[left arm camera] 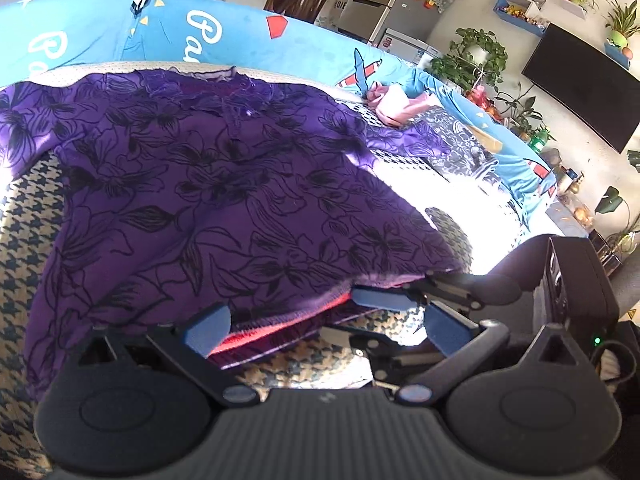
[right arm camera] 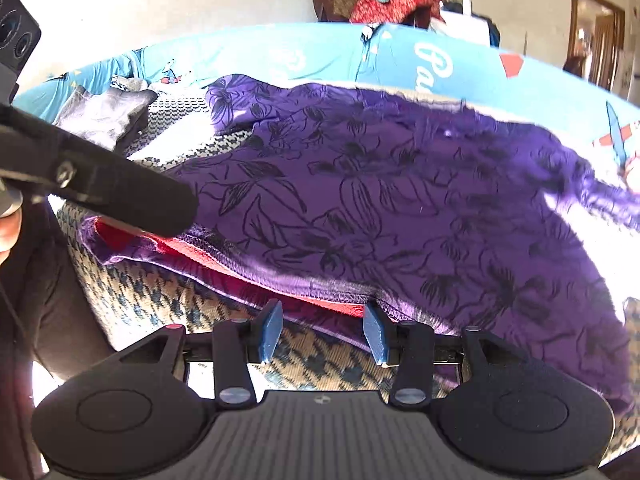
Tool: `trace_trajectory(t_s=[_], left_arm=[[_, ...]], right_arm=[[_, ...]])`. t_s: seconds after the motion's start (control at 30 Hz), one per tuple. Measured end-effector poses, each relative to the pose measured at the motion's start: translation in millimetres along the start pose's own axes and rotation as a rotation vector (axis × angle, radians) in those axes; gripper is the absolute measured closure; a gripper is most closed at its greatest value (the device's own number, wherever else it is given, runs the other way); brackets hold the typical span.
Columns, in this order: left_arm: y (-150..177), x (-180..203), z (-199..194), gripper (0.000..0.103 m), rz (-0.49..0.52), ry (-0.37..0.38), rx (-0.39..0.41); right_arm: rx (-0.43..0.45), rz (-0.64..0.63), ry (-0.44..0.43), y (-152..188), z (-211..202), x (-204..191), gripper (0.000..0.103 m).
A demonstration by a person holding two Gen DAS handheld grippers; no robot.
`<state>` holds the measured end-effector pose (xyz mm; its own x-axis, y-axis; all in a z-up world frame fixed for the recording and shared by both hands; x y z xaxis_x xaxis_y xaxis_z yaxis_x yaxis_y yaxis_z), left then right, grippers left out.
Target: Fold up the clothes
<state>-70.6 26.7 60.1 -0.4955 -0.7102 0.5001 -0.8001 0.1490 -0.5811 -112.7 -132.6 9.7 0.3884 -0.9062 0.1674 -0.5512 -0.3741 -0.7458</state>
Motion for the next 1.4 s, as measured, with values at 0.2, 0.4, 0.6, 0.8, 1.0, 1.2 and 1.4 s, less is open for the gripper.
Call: trace_trajectory(t_s=[0.2,0.4,0.6,0.8,1.0,1.2,1.4], left_arm=[[6.4,-14.3,28.3,0.000,-0.057,-0.097,-0.112],[-0.7,-40.0,36.6,0.000,-0.211,-0.116,-0.111],[-10.0,-39.7,35.6,0.000,-0.224,-0.134,-0.057],[-15.9,-46.8,33.0,0.000,-0.281,-0.114,-0.035],[-30.4,-54.1,42.3,0.000,-0.299,-0.129,-0.012],[-44.7,-65.2,49.1,0.000,-0.340,-0.135,0.031],[-54.7,-75.4,55.2,0.000,-0.372,-0.153,0.046]], right_arm=[[-0.017,-0.104,0.003,0.4,5.0,-1.4,0.059],[-0.048,-0.221,-0.025,1.4,8.3,-1.5,0.059],[-0.058,-0.322,-0.056,2.2,11.5,-1.1,0.059],[-0.064,-0.412,-0.076,3.6,15.6,-1.5,0.059],[-0.062,-0.536,-0.100,5.6,19.1,-1.3,0.060],[-0.055,-0.621,-0.099,12.6,16.9,-2.1,0.064],[-0.045,-0.658,-0.065,13.9,14.8,-3.4,0.079]])
Point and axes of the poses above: each gripper's, at about its wrist camera, not at the fingertips, and z roughly the way its jaws point, x to its right, y to its underside, the point moved 2 cm from there along z, roughly the way its jaws point, and after that the axes turned 9 degrees about -z, right-handed, at the moved point
